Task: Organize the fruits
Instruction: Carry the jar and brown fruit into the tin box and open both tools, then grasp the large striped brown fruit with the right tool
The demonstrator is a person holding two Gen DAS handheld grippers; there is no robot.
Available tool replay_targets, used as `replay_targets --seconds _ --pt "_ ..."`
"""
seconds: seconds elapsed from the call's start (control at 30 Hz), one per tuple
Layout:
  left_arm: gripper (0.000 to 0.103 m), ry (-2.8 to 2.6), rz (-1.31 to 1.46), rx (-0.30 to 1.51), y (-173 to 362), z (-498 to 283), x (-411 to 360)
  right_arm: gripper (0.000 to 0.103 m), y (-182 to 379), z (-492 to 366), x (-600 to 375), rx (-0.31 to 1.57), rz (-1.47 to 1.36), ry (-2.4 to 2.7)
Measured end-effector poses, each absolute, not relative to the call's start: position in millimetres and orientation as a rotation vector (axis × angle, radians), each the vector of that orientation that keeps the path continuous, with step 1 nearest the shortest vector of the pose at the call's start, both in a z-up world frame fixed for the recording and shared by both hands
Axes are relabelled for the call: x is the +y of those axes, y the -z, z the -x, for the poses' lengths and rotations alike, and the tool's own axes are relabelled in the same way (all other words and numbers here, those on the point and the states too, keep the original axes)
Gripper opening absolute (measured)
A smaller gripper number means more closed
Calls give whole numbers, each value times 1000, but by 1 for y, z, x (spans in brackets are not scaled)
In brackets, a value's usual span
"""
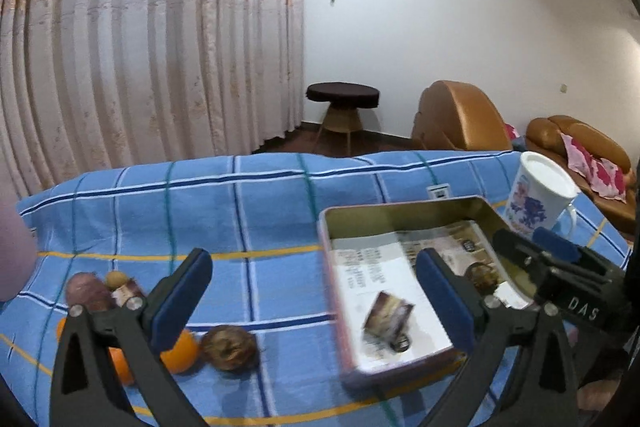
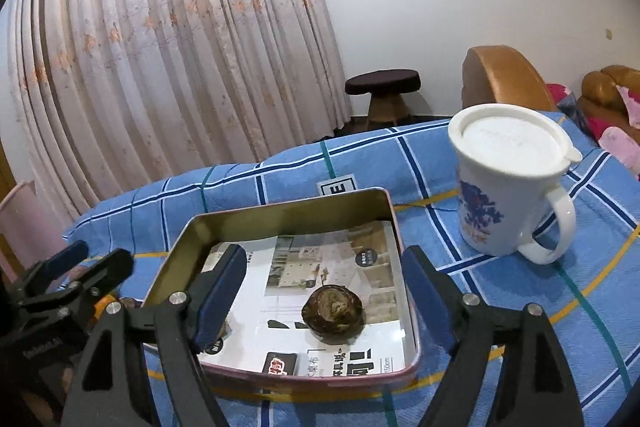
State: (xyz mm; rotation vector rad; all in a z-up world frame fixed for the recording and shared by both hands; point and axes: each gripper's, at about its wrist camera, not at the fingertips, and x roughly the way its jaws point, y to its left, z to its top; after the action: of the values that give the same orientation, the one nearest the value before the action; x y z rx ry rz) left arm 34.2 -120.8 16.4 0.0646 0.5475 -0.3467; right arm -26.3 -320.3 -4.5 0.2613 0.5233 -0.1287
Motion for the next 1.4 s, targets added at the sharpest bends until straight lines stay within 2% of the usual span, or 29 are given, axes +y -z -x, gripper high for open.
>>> replay_targets --seconds 0.4,0.8,0.87,1.03,1.17,1.4 --pt "103 238 -72 559 -2 -29 -47 81 -3 45 -293 423 -144 196" --pt "103 184 -111 610 13 -28 23 81 -6 56 -228 423 -10 122" --pt "103 203 -145 613 16 -24 28 70 -5 56 -209 434 28 76" --pt "103 256 -259 664 26 -26 31 67 -2 46 -159 481 96 -51" --pt "103 292 -262 697 27 -28 43 54 11 30 -123 550 184 -146" --pt "103 288 -206 700 19 -31 67 54 28 -4 -89 677 308 -262"
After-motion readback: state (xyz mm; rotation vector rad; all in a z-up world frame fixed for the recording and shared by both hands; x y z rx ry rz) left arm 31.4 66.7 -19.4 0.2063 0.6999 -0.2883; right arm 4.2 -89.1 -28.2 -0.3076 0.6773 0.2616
